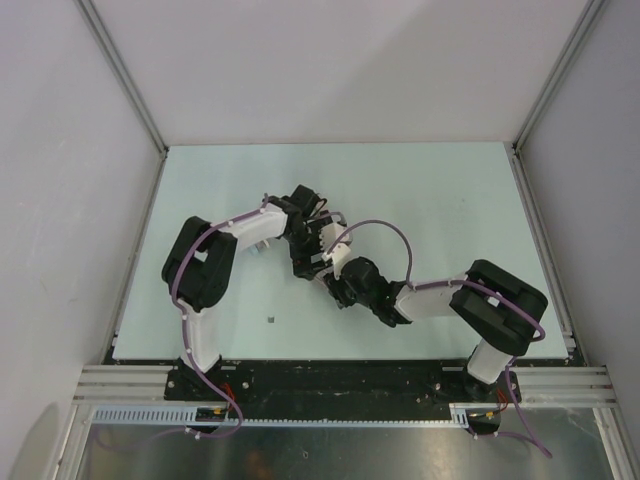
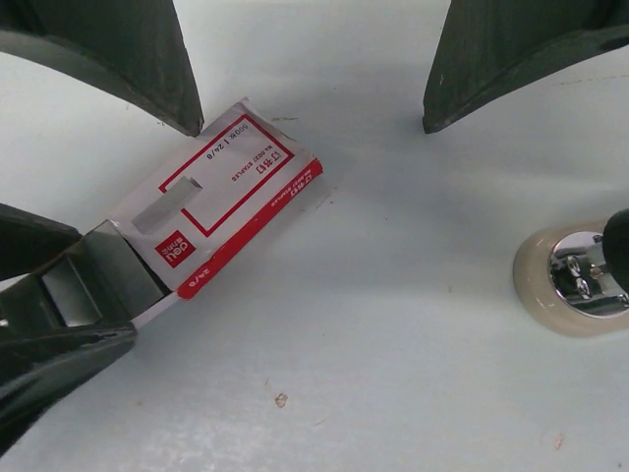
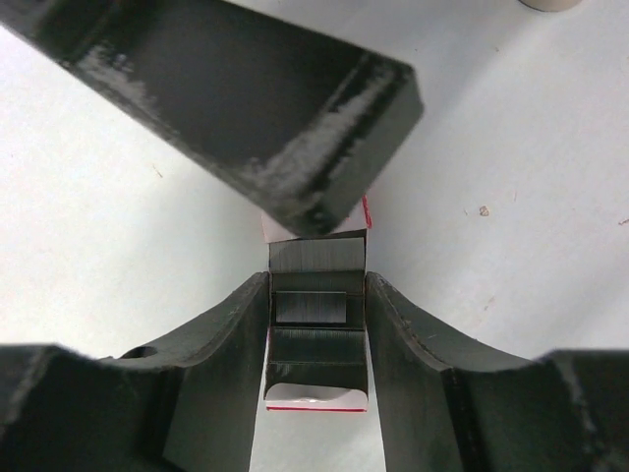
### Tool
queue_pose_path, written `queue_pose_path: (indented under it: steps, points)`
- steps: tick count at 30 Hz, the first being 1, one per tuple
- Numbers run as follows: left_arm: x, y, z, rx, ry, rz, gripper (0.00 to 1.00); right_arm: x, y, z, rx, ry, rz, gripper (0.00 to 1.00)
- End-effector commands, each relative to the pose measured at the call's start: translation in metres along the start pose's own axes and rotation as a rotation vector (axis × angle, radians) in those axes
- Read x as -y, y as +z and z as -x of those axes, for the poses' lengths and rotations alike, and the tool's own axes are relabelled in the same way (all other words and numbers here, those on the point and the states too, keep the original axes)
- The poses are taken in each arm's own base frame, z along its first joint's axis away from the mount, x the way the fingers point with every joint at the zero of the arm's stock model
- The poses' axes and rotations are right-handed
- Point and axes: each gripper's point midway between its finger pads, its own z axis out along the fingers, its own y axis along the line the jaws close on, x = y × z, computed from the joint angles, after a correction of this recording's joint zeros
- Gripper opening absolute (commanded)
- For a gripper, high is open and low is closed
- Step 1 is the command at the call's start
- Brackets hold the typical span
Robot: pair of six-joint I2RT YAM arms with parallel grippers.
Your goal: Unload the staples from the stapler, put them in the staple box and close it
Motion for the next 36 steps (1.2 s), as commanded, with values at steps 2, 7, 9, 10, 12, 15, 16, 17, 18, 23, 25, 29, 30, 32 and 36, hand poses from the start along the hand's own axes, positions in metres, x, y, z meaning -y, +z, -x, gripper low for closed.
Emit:
queue_pose_path:
  steps: [2,7,9,10,12,15,16,17,18,23,25,29,30,32,36]
  points:
    - [-0.007,0.018,-0.014,-0.063,0.02,0.019,0.99,-0.003,-0.007,-0.035,-0.105,-0.033,0.004,0.47]
    - [-0.005,0.02,-0.011,-0.061,0.043,0.018,0.99,-0.005,-0.006,-0.037,-0.108,-0.045,0.004,0.46]
    - [-0.004,0.021,-0.009,-0.059,0.051,0.013,0.98,-0.005,-0.006,-0.037,-0.108,-0.05,0.002,0.46]
    - [-0.002,0.021,-0.008,-0.056,0.053,0.009,0.98,-0.004,-0.006,-0.037,-0.107,-0.051,-0.001,0.46]
    - [0.005,0.022,-0.005,-0.048,0.063,-0.004,0.96,-0.003,-0.005,-0.037,-0.103,-0.048,-0.009,0.45]
    - [0.02,0.023,-0.006,-0.048,0.079,-0.031,0.95,0.0,-0.004,-0.034,-0.091,-0.042,-0.029,0.45]
    - [0.026,0.023,-0.007,-0.048,0.084,-0.041,0.95,0.001,-0.003,-0.034,-0.087,-0.04,-0.038,0.45]
    - [0.031,0.023,-0.008,-0.046,0.088,-0.05,0.95,0.003,-0.003,-0.033,-0.082,-0.037,-0.046,0.45]
    - [0.035,0.023,-0.009,-0.047,0.089,-0.059,0.95,0.004,-0.002,-0.031,-0.076,-0.034,-0.055,0.45]
    - [0.048,0.024,-0.013,-0.04,0.085,-0.088,0.95,0.009,0.0,-0.022,-0.035,-0.023,-0.091,0.43]
    - [0.05,0.024,-0.013,-0.037,0.084,-0.094,0.95,0.009,0.001,-0.019,-0.02,-0.022,-0.095,0.42]
    - [0.051,0.024,-0.012,-0.033,0.08,-0.097,0.94,0.014,0.002,-0.015,-0.002,-0.011,-0.124,0.41]
    - [0.052,0.024,-0.012,-0.032,0.079,-0.098,0.94,0.014,0.002,-0.015,0.001,-0.008,-0.129,0.41]
    - [0.054,0.024,-0.014,-0.033,0.076,-0.103,0.94,0.016,0.003,-0.014,0.008,-0.001,-0.143,0.41]
    - [0.059,0.024,-0.019,-0.041,0.072,-0.11,0.93,0.018,0.005,-0.011,0.028,0.018,-0.165,0.4]
